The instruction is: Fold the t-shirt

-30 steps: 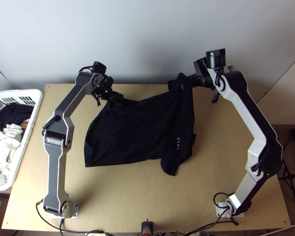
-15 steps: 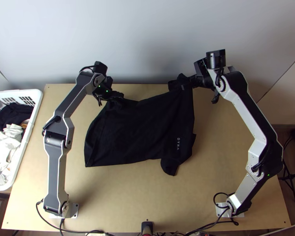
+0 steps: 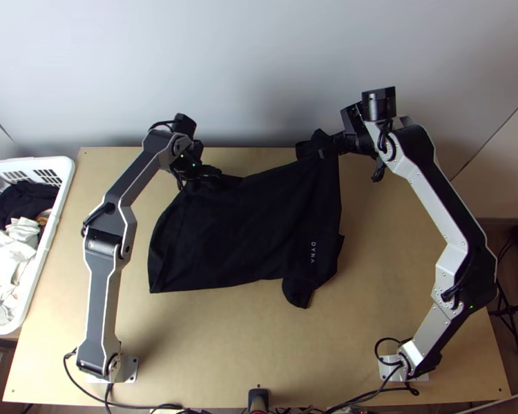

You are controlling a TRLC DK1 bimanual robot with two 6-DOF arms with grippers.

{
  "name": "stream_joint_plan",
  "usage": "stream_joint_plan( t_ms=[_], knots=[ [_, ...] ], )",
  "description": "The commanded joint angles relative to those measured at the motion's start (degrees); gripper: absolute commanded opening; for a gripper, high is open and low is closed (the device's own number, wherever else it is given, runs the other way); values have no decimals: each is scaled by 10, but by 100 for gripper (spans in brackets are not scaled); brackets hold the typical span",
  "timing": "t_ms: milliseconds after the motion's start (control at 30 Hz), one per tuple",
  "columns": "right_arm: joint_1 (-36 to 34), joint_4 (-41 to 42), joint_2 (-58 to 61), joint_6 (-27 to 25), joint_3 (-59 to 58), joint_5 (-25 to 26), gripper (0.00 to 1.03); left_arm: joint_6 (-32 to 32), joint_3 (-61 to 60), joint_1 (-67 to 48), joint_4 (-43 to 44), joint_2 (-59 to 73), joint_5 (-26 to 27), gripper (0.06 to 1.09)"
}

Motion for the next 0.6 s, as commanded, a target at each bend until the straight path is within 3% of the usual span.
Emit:
stream_joint_plan(
  t_ms=[0, 167, 400, 567],
  knots=[
    [0, 0, 1, -1, 0, 1, 3, 2, 3, -3, -3, 8, -16, 54],
    [0, 0, 4, -1, 3, 1, 3, 5, 3, -2, -3, 15, -23, 45],
    [-1, 0, 4, -1, 4, 1, 3, 20, 3, 0, -1, 13, -29, 10],
    [-5, 0, 3, 1, 11, 1, 3, 37, 3, 9, -1, -27, -28, 9]
  ],
)
